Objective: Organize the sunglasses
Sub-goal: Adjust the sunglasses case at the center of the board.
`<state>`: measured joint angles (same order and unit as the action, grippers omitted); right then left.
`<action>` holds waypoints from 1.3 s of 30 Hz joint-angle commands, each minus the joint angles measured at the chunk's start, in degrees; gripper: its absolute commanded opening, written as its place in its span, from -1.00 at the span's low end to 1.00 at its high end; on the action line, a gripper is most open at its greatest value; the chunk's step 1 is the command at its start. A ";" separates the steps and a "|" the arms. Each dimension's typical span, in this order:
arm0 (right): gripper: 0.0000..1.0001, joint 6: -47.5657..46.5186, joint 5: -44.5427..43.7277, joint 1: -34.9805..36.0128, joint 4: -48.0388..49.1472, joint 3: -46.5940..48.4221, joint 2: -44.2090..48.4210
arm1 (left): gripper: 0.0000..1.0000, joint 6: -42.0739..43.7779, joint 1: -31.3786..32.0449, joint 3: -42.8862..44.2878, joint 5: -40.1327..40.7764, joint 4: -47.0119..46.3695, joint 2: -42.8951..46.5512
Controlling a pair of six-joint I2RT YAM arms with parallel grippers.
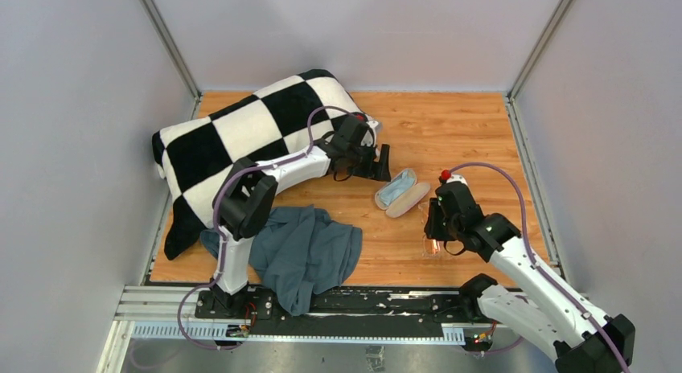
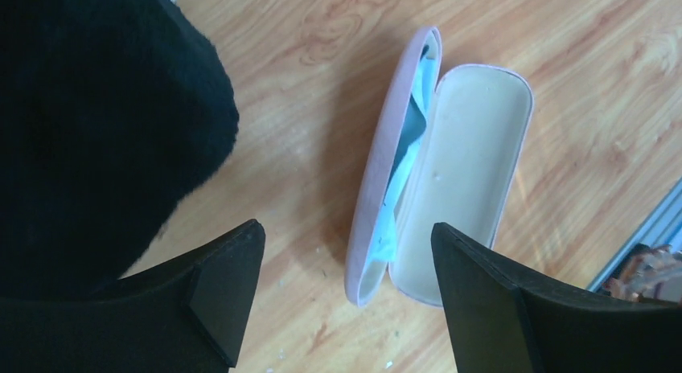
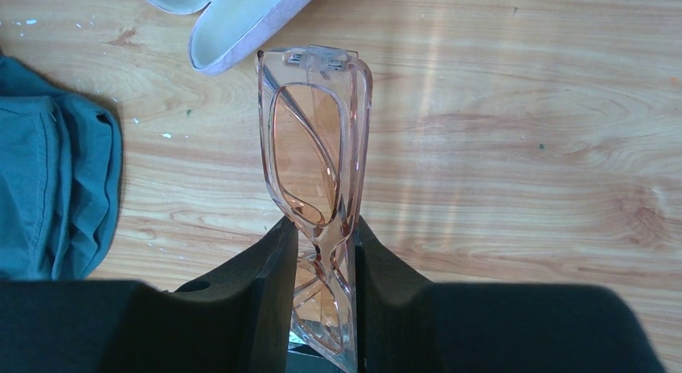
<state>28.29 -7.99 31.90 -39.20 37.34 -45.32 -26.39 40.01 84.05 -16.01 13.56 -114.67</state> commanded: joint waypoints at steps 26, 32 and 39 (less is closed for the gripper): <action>-0.83 -2.20 5.25 -6.12 0.89 9.59 -7.15 | -0.60 -7.60 3.21 -7.96 -9.52 -9.55 -2.21; -0.85 -1.39 11.49 -7.78 6.85 12.73 -16.72 | -0.52 -9.15 3.39 -9.86 -9.67 -9.74 -0.77; -0.87 2.99 13.79 -8.61 10.93 17.28 -25.89 | -0.25 -12.01 4.29 -13.48 -8.60 -10.30 2.75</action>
<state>28.60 3.09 24.18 -31.35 50.85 -68.36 -36.47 43.44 72.55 -24.53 4.43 -115.96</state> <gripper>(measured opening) 0.314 0.358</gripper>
